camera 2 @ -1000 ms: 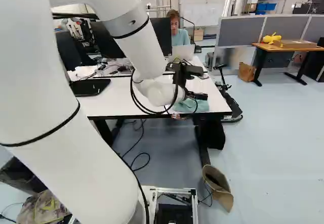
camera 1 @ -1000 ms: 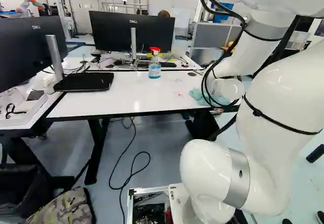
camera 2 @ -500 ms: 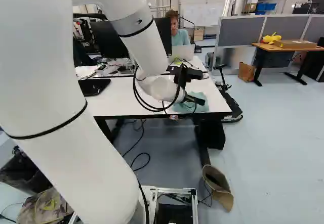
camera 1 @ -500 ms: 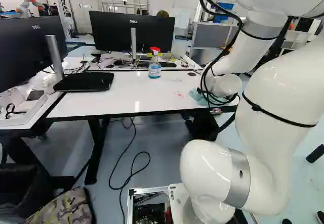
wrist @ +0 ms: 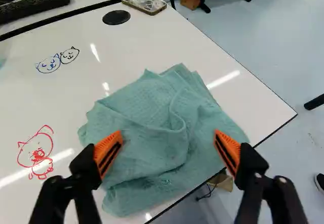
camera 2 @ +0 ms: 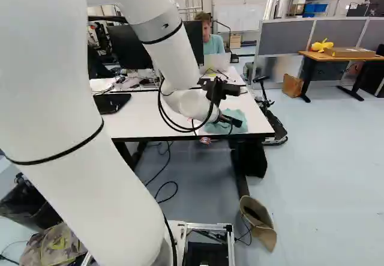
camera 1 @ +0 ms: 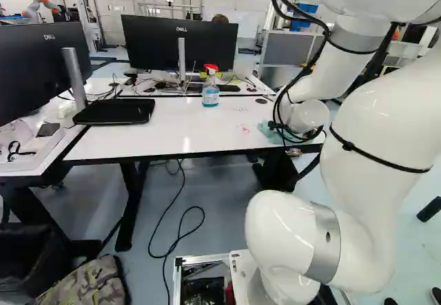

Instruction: Clean the table with the green towel

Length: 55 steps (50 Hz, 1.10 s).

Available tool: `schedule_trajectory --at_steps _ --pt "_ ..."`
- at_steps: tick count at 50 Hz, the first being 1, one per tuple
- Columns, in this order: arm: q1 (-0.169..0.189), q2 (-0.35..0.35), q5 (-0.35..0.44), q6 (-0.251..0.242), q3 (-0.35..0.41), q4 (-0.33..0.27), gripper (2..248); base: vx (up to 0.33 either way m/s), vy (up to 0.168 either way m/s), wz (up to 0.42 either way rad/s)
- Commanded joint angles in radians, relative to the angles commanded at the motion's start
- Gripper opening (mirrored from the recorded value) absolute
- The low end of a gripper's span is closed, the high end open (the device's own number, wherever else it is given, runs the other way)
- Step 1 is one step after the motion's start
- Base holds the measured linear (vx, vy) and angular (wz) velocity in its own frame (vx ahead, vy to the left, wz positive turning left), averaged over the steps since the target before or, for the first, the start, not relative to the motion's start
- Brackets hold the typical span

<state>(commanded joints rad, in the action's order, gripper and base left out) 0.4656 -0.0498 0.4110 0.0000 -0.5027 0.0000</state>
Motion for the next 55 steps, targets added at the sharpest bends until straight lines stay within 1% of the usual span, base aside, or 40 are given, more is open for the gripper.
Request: schedule_trajectory --at_steps 1,2,6,7,12,13,17,18,22,23,27,28,33,34,44,55 --pt "0.000 0.000 0.000 0.000 0.000 0.000 247 0.000 0.000 0.000" --pt "0.000 0.000 0.000 0.000 0.000 0.000 218 0.000 0.000 0.000" --pt "0.000 0.000 0.000 0.000 0.000 0.000 218 0.000 0.000 0.000" --pt "0.000 0.000 0.000 0.000 0.000 0.000 180 0.000 0.000 0.000" --pt "0.000 0.000 0.000 0.000 0.000 0.000 180 0.000 0.000 0.000" --pt "0.000 0.000 0.000 0.000 0.000 0.000 142 0.000 0.000 0.000" --pt "0.000 0.000 0.000 0.000 0.000 0.000 142 0.000 0.000 0.000" --pt "0.000 0.000 0.000 0.000 0.000 0.000 106 0.000 0.000 0.000" --pt "0.000 0.000 0.000 0.000 0.000 0.000 106 0.000 0.000 0.000" --pt "0.000 0.000 0.000 0.000 0.000 0.000 70 0.000 0.000 0.000" --pt "0.000 0.000 0.000 0.000 0.000 0.000 70 0.000 0.000 0.000" --pt "0.000 0.000 0.000 0.000 0.000 0.000 42 0.000 0.000 0.000" --pt "0.000 0.000 0.000 0.000 0.000 0.000 42 0.000 0.000 0.000" --pt "0.000 0.000 0.000 0.000 0.000 0.000 28 0.000 0.000 0.000" --pt "0.000 0.004 0.000 0.000 0.001 0.000 26 0.000 0.000 0.000" --pt "-0.003 0.036 0.000 0.000 0.009 0.000 26 0.000 0.000 0.000"
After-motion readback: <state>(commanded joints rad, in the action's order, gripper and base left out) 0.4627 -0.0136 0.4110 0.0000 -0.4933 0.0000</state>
